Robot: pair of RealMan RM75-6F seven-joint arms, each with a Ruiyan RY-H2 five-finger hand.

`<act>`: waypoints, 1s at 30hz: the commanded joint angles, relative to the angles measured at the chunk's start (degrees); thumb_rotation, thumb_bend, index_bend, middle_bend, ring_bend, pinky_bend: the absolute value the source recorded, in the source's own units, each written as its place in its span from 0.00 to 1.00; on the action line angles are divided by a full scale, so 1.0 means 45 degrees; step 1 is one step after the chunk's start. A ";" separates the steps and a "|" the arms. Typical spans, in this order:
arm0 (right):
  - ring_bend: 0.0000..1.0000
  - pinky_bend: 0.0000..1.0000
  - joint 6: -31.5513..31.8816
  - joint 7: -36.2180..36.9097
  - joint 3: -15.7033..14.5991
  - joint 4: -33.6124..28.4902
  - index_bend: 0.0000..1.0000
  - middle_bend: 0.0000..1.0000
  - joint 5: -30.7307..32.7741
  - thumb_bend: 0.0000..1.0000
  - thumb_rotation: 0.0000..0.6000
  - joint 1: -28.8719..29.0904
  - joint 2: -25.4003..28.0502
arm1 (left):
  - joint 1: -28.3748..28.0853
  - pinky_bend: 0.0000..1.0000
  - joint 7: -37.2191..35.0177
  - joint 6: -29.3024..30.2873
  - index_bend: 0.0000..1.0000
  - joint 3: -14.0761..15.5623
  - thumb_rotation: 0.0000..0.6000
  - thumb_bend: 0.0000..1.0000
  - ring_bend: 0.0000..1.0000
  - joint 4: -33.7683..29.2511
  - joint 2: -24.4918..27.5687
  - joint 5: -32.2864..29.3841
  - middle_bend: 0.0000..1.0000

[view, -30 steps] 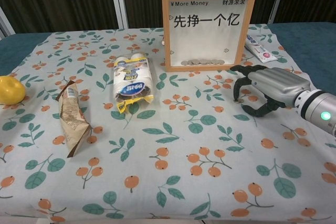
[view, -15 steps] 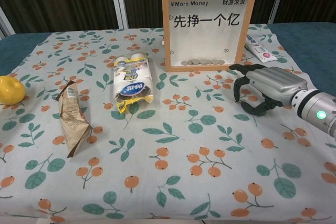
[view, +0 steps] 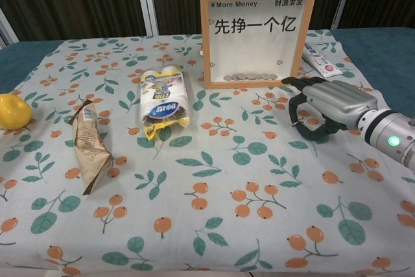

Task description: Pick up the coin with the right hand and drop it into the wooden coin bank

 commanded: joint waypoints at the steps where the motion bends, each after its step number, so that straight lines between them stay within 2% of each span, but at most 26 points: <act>1: 0.00 0.00 0.0007 0.0005 0.0006 0.0112 0.65 0.05 -0.0019 0.61 1.00 0.0038 -0.0079 | -0.0023 0.00 -0.0025 -0.0040 0.00 -0.0014 1.00 0.36 0.00 0.0024 0.0011 -0.0026 0.00; 13: 0.00 0.00 0.0033 0.0164 -0.0011 0.0247 0.55 0.05 -0.0083 0.61 1.00 0.0089 -0.0119 | -0.0080 0.00 -0.0134 -0.0114 0.00 -0.0045 1.00 0.36 0.00 0.0112 -0.0009 -0.0070 0.00; 22: 0.00 0.00 0.0247 0.0304 -0.0024 0.0251 0.55 0.05 -0.0184 0.61 1.00 0.0068 -0.0110 | -0.0047 0.00 -0.0127 -0.0059 0.00 -0.0023 1.00 0.36 0.00 0.0090 -0.0002 -0.0060 0.00; 30: 0.00 0.00 0.0342 0.0340 -0.0036 0.0345 0.60 0.05 -0.0221 0.61 1.00 0.0050 -0.0143 | -0.0043 0.00 -0.0091 -0.0092 0.00 0.0012 1.00 0.36 0.00 0.0076 0.0000 -0.0058 0.00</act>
